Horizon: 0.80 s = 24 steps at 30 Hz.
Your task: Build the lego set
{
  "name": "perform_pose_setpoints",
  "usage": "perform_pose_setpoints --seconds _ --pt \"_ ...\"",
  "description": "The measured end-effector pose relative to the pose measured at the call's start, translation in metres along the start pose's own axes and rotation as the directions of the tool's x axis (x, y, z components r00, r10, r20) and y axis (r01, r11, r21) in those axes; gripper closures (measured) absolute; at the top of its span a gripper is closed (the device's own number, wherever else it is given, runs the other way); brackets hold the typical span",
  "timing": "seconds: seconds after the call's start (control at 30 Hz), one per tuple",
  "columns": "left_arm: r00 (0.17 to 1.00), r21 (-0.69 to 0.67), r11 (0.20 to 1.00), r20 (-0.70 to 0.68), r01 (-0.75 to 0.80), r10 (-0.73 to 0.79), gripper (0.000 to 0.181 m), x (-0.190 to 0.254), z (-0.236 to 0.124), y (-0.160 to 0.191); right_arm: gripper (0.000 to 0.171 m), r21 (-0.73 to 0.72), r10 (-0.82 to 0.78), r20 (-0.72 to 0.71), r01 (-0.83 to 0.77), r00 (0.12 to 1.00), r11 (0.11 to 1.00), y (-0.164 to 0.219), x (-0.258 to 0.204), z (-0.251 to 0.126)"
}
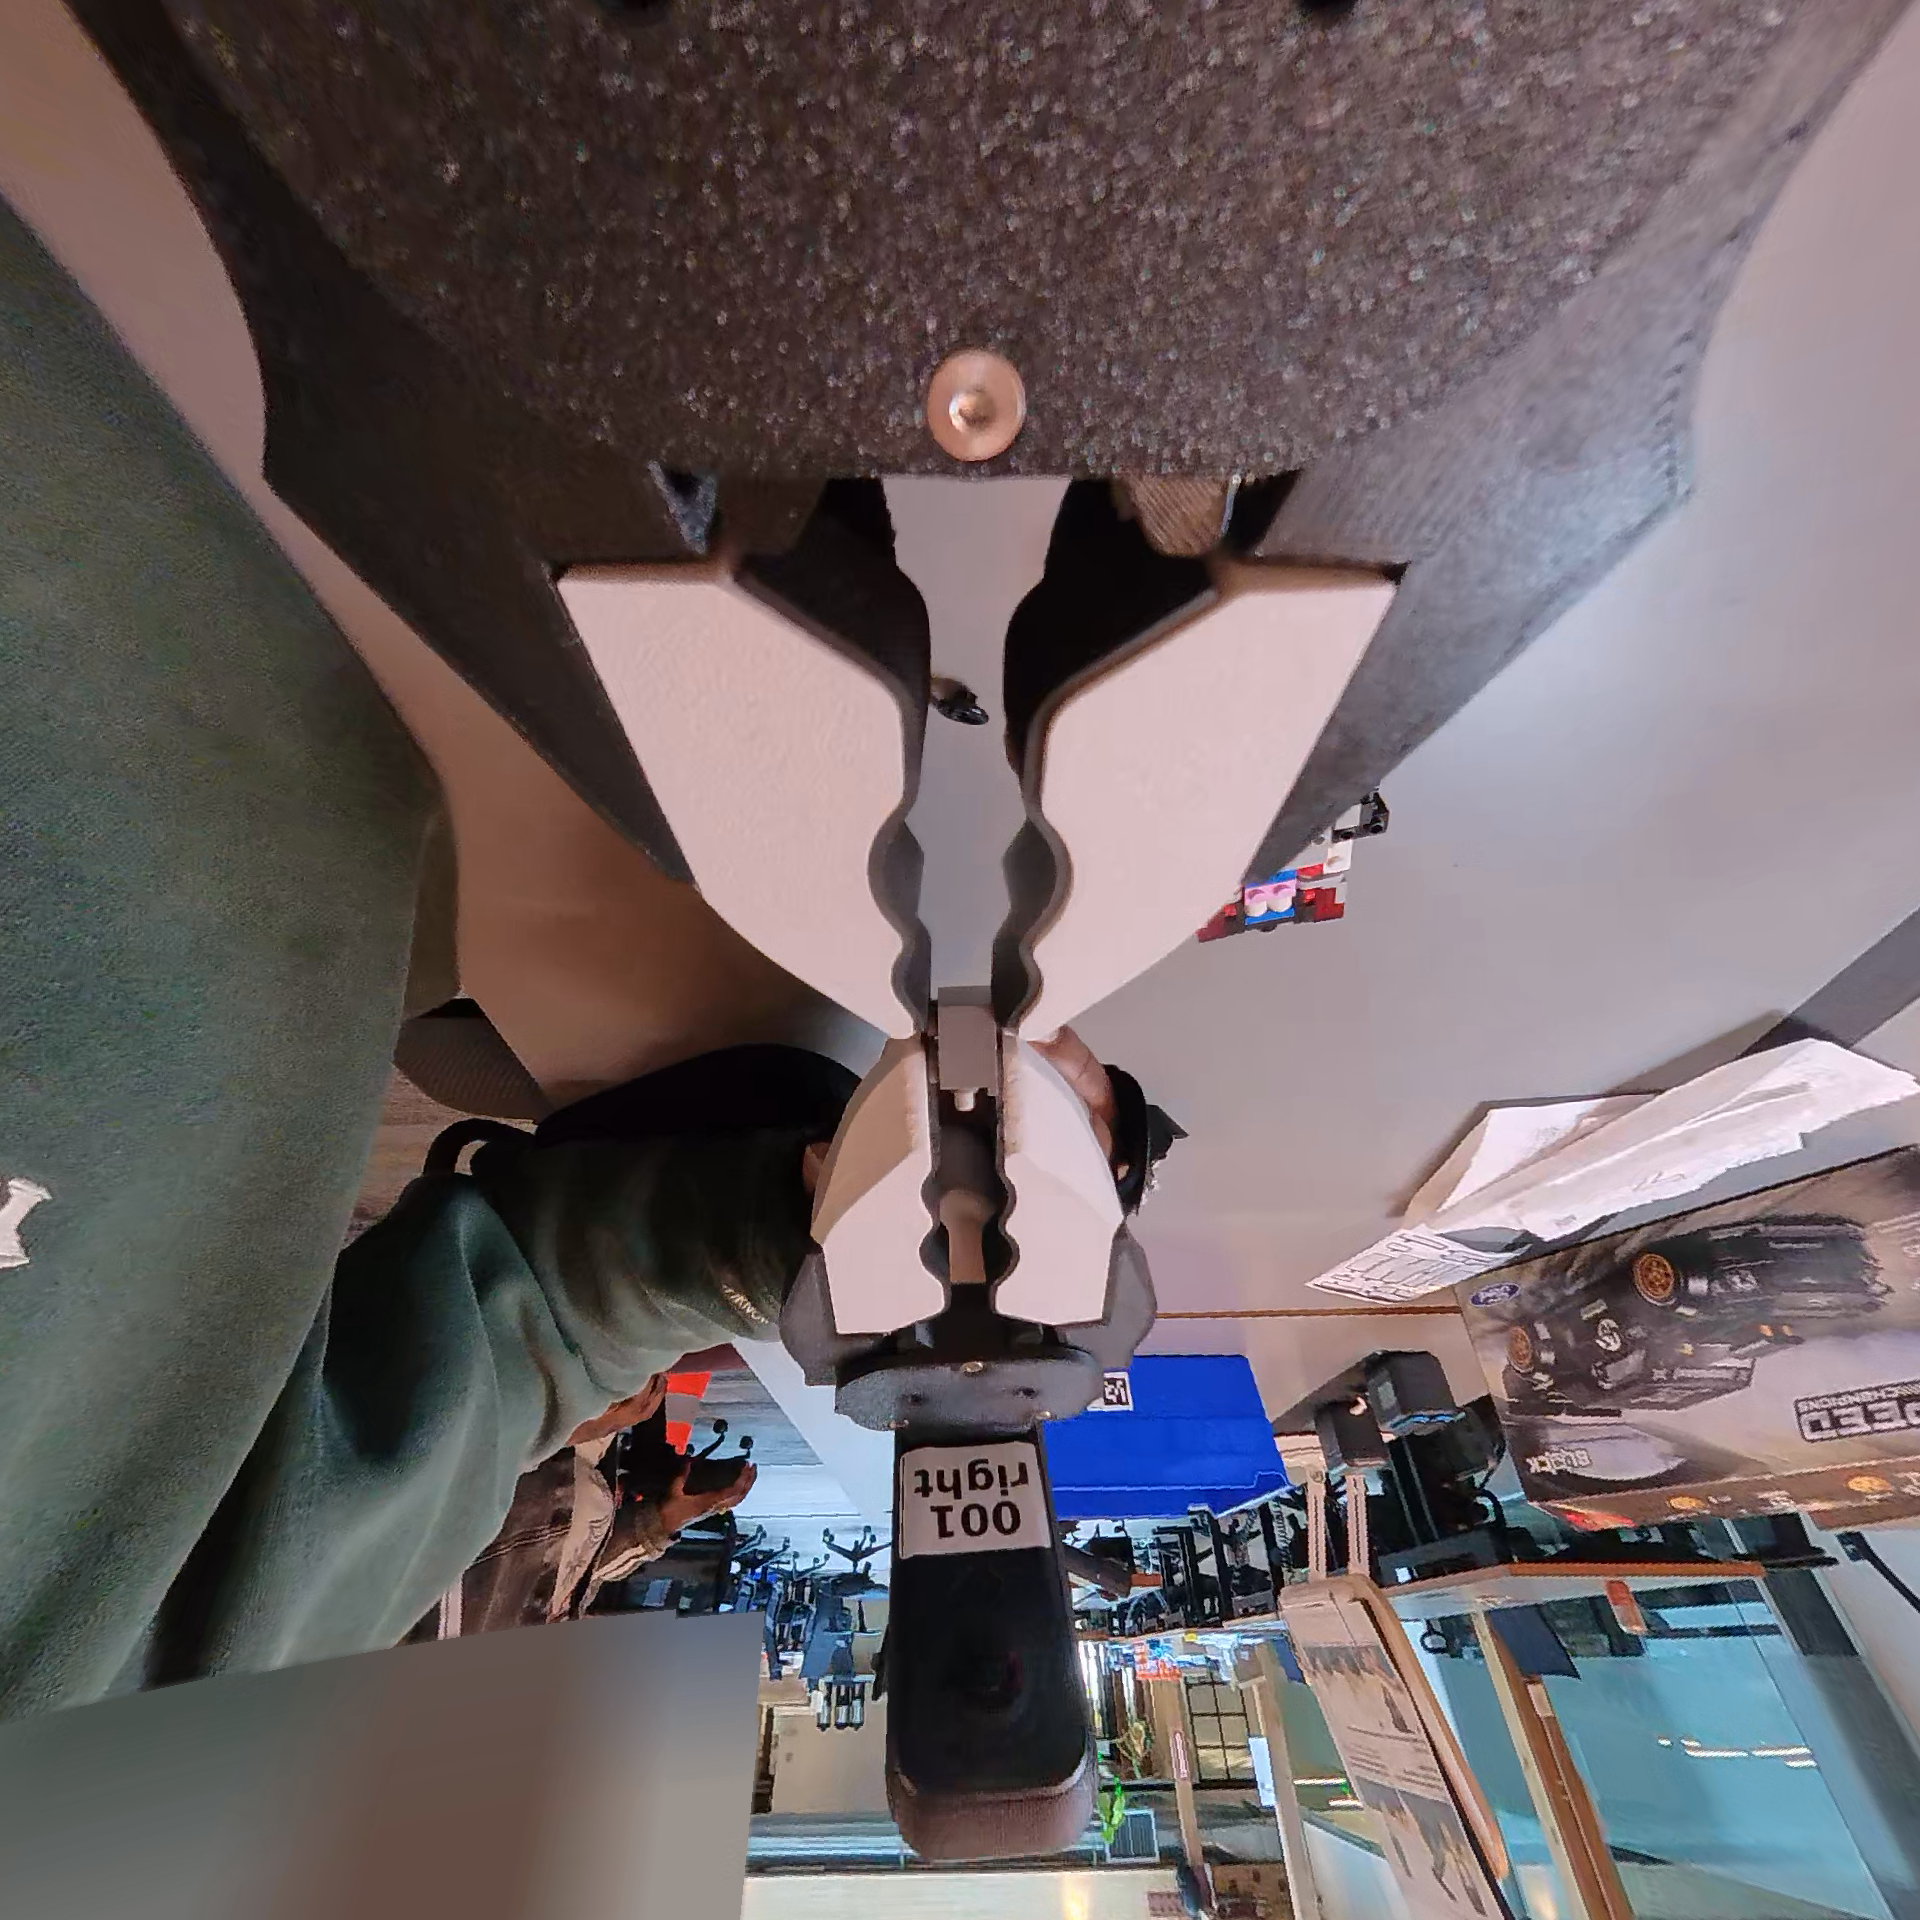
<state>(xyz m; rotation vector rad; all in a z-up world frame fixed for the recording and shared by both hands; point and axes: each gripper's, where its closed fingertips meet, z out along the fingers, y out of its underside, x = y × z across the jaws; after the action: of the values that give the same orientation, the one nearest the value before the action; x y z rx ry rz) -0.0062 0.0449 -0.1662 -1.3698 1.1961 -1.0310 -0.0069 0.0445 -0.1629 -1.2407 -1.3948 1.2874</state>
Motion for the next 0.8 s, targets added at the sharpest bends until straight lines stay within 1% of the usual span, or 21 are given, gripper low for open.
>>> perform_pose_setpoints --seconds 0.3,0.33,0.37,0.4,0.43,0.47,0.53,0.6,0.67,0.8 --pt "1.0 0.036 0.999 -0.012 0.022 -0.021 0.169 -0.001 -0.002 -0.006 0.161 0.068 0.015 -0.006 -0.015 1.0 0.998 -0.011 0.0 -0.001" --pt "1.0 0.007 1.0 0.015 0.023 -0.023 0.169 -0.007 -0.006 0.0 0.161 0.152 0.044 -0.01 -0.042 0.999 0.987 -0.025 0.004 -0.01" --pt "0.999 -0.055 0.998 0.05 0.017 -0.015 0.169 -0.017 -0.012 0.013 0.161 0.265 0.091 -0.006 -0.087 0.996 0.96 -0.046 0.011 -0.027" --pt "0.997 0.0 0.998 0.033 0.064 -0.064 0.169 -0.019 -0.018 0.009 0.161 0.28 0.085 -0.031 -0.073 0.996 0.957 -0.056 0.017 -0.039" --pt "0.993 0.098 0.988 -0.016 0.116 -0.115 0.169 -0.015 -0.022 -0.011 0.161 0.225 0.013 -0.106 0.012 0.994 0.974 -0.054 0.022 -0.042" --pt "0.995 0.128 0.987 -0.026 0.098 -0.095 0.169 -0.012 -0.022 -0.022 0.161 0.193 -0.036 -0.149 0.064 0.988 0.979 -0.052 0.022 -0.041" --pt "0.998 0.113 0.992 0.003 0.063 -0.064 0.169 -0.012 -0.014 -0.023 0.161 0.17 -0.017 -0.104 0.035 0.994 0.985 -0.044 0.014 -0.032" --pt "0.995 0.096 0.991 -0.004 0.098 -0.098 0.169 -0.011 -0.008 -0.013 0.161 0.134 0.001 -0.065 0.008 0.998 0.991 -0.033 0.011 -0.024" --pt "0.993 0.046 0.992 0.006 0.119 -0.119 0.169 -0.012 -0.006 0.001 0.161 0.111 0.02 -0.047 -0.014 0.999 0.994 -0.023 0.012 -0.019" --pt "0.992 -0.022 0.992 -0.016 0.128 -0.128 0.169 -0.007 -0.001 0.012 0.16 0.105 0.032 -0.028 -0.029 0.999 0.994 -0.019 0.01 -0.017"
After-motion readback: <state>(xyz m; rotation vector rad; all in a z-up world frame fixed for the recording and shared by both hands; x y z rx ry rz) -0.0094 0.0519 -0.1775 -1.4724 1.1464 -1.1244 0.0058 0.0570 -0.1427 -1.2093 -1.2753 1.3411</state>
